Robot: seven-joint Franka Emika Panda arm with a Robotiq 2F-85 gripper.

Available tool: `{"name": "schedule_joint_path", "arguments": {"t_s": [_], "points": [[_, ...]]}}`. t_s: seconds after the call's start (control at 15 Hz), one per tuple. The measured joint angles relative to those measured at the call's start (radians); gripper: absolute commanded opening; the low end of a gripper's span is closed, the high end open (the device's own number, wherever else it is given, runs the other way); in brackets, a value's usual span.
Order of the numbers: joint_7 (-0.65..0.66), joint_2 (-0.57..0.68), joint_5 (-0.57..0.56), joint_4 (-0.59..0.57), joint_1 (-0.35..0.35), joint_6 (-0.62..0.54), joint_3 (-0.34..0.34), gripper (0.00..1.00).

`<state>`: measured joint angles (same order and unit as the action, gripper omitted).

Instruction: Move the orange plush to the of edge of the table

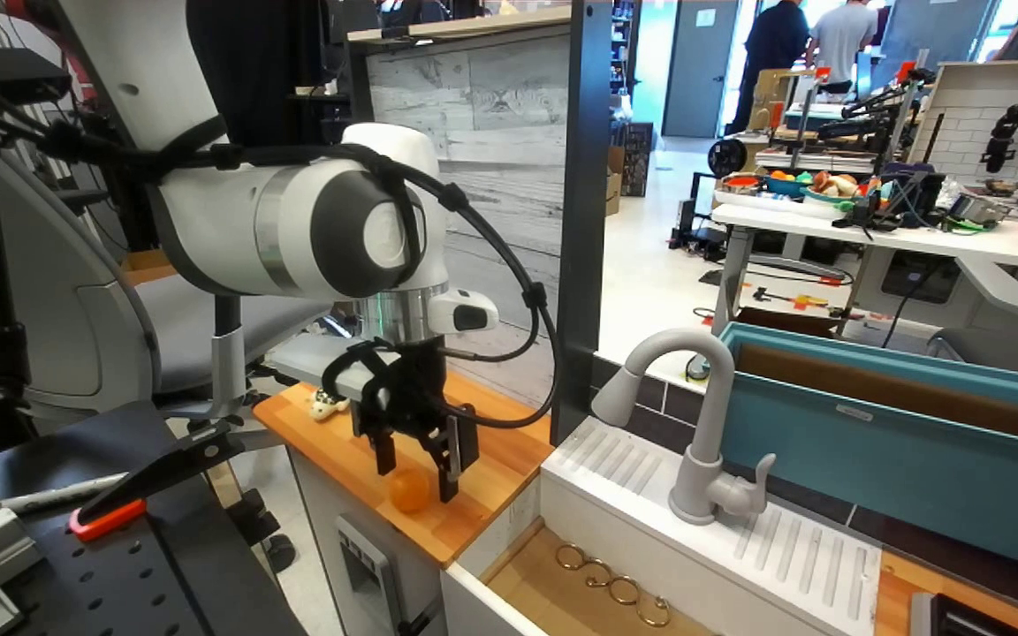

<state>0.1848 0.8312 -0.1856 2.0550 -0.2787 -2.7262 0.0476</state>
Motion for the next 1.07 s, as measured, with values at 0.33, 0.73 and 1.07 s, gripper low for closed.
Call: {"name": "schedule_joint_path", "arguments": {"t_s": [0.33,0.73,1.07], "points": [[0.005,-0.031,0.003,0.007,0.005,0.000,-0.002,1.00],[0.002,-0.161,0.008,0.111,0.019,0.037,-0.005,1.00],[0.000,-0.308,0.008,0.236,0.049,0.047,-0.005,1.00]]}}
